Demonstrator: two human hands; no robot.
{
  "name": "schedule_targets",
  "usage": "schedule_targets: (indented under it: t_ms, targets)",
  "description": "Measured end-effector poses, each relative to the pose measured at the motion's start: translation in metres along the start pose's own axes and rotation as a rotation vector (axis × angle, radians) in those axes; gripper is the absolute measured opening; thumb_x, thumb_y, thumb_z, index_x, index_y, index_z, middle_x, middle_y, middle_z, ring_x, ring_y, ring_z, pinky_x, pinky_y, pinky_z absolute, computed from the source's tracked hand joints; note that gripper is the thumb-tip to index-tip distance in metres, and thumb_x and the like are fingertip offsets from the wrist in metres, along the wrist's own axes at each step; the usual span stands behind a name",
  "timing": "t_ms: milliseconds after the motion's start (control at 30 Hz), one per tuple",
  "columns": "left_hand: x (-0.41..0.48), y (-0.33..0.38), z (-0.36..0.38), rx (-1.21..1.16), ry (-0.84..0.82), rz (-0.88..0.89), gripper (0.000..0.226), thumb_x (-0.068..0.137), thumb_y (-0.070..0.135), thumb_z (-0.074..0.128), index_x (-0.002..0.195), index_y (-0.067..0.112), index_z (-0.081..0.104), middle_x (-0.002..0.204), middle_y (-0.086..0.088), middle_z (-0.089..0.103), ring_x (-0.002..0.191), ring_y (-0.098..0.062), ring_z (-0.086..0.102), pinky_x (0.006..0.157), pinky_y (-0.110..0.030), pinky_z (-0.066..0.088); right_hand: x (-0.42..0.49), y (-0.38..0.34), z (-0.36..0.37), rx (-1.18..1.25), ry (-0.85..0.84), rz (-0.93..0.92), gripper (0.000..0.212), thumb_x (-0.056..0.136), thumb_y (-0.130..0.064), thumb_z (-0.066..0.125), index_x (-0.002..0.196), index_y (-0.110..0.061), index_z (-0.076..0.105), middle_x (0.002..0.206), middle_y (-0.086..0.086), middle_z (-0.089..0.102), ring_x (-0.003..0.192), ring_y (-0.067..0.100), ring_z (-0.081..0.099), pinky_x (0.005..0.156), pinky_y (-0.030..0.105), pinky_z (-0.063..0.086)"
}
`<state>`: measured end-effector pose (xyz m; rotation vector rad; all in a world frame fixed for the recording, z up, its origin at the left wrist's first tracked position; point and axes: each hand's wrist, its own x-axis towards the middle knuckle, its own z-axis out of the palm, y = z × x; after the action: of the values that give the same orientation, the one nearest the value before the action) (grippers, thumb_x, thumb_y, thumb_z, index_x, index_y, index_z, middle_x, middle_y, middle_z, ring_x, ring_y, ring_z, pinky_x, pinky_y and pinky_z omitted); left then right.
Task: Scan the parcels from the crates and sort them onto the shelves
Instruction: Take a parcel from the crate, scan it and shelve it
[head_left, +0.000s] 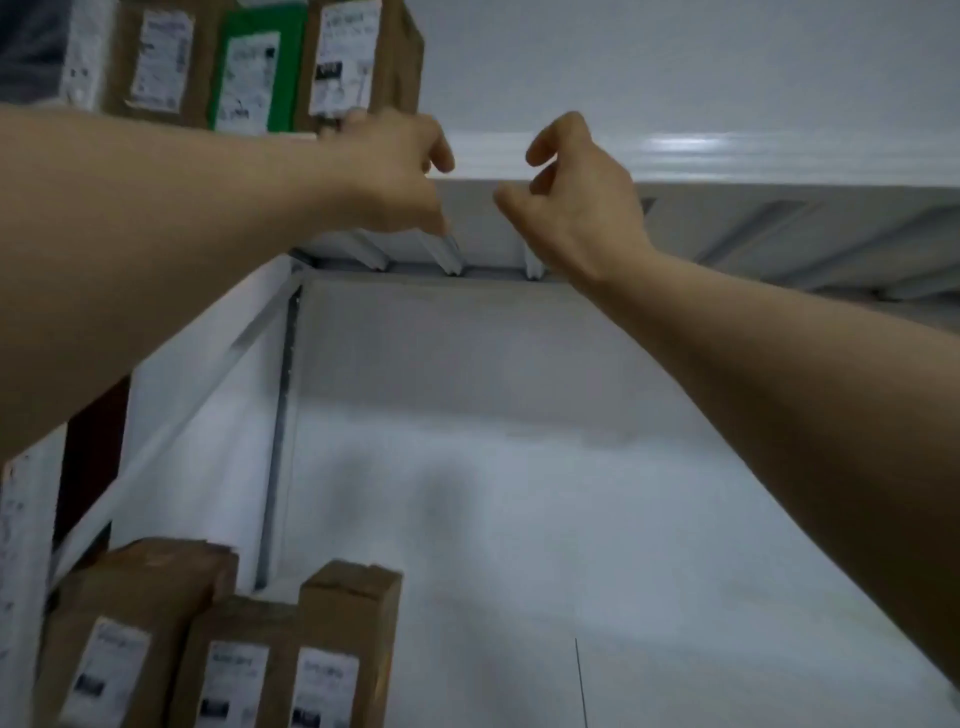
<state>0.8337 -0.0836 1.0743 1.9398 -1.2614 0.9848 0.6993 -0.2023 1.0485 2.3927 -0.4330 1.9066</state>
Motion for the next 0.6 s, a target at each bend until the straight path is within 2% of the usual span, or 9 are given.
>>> schedule_targets:
  t_ms: [67,167,267,367,467,600]
  targets:
    - [-0.026,0.018,0.010,-0.024,-0.003,0.001,0.065,0.082,0.037,0.082,0.138,0.027,0.051,0.138,-0.010,0.053,0.127,-0.035,0.047,0.106,-0.051,0.045,-0.035,0.013,-0.017,-0.011,-0.050,0.039,0.041,0.085,-0.043,0.062,0.118,-0.022,0.050,0.098,-0.004,0.062,0.087,0.018,0.062,0.076,0.043,0.057]
    - [-0.066,0.045,0.023,-0.115,-0.082,0.033,0.064,0.084,0.037,0.081,0.139,0.022,0.053,0.140,-0.011,0.053,0.130,-0.035,0.047,0.107,-0.046,0.043,-0.092,0.028,-0.045,-0.078,-0.163,0.111,0.045,0.085,-0.044,0.064,0.123,-0.021,0.052,0.104,-0.004,0.059,0.094,0.019,0.060,0.081,0.039,0.054]
    - [-0.114,0.078,0.039,-0.210,-0.191,0.077,0.063,0.084,0.038,0.081,0.138,0.022,0.054,0.139,-0.009,0.055,0.134,-0.033,0.043,0.110,-0.045,0.039,-0.160,0.038,-0.075,-0.104,-0.272,0.260,0.049,0.085,-0.043,0.067,0.125,-0.021,0.049,0.108,-0.002,0.058,0.091,0.021,0.061,0.076,0.037,0.054]
    - [-0.180,0.108,0.062,-0.323,-0.349,0.109,0.063,0.084,0.036,0.080,0.140,0.026,0.052,0.142,-0.005,0.052,0.135,-0.031,0.042,0.111,-0.046,0.039,-0.238,0.041,-0.110,-0.165,-0.404,0.418,0.055,0.084,-0.043,0.069,0.129,-0.022,0.047,0.114,0.000,0.057,0.089,0.021,0.062,0.076,0.042,0.058]
    - [-0.255,0.134,0.084,-0.413,-0.524,0.136,0.063,0.081,0.042,0.081,0.137,0.030,0.053,0.140,-0.002,0.054,0.134,-0.031,0.043,0.111,-0.051,0.040,-0.317,0.038,-0.151,-0.221,-0.554,0.634,0.061,0.084,-0.043,0.070,0.134,-0.019,0.044,0.123,0.008,0.053,0.083,0.018,0.061,0.069,0.034,0.053]
    - [-0.357,0.161,0.109,-0.406,-0.740,0.138,0.063,0.082,0.044,0.080,0.138,0.032,0.053,0.140,-0.002,0.052,0.136,-0.032,0.035,0.110,-0.048,0.036,-0.421,0.030,-0.205,-0.248,-0.739,0.918,0.070,0.084,-0.044,0.075,0.139,-0.017,0.042,0.129,0.010,0.051,0.099,0.023,0.054,0.076,0.030,0.042]
